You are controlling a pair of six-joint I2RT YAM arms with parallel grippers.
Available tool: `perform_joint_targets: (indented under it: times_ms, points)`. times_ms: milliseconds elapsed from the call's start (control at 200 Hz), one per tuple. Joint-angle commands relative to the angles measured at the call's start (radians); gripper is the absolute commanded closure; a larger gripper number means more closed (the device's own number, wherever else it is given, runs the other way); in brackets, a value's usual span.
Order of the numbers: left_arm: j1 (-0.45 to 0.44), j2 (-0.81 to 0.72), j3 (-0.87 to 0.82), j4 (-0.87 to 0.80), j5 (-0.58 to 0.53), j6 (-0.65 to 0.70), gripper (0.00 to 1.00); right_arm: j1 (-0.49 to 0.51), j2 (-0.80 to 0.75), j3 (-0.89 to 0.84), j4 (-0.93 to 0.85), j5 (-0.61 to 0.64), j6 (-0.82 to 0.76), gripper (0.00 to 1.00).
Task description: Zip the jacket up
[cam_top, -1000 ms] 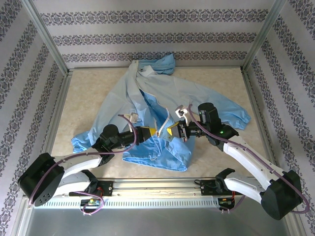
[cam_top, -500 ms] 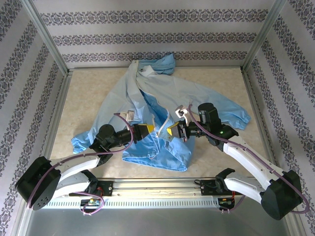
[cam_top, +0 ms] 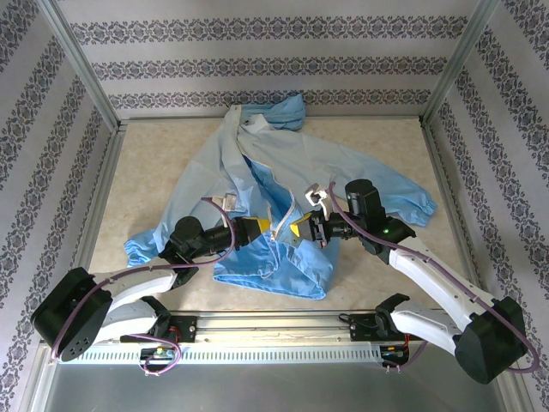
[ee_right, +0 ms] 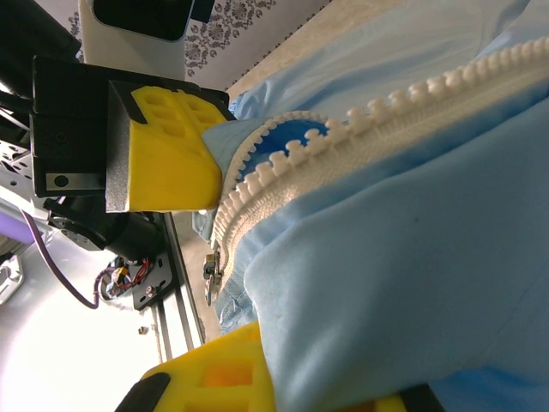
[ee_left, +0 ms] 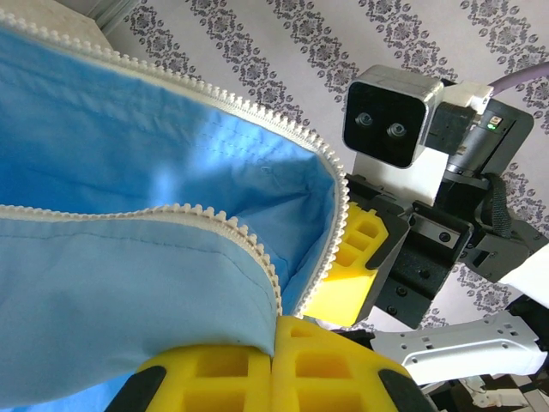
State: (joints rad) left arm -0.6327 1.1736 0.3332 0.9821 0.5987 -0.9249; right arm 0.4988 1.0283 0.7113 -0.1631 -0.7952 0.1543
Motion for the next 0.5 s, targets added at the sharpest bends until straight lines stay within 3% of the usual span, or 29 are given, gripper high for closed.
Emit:
perform_joint_targets:
  times_ms: [0,495]
  points:
    - [0.011,-0.009,0.000,0.089,0.022,-0.014,1.00,-0.013,0.003,0.000,0.057,-0.038,-0.002,1.00]
    - [0.011,-0.006,-0.013,0.082,0.022,-0.009,1.00,-0.013,0.006,0.004,0.061,-0.041,0.002,1.00]
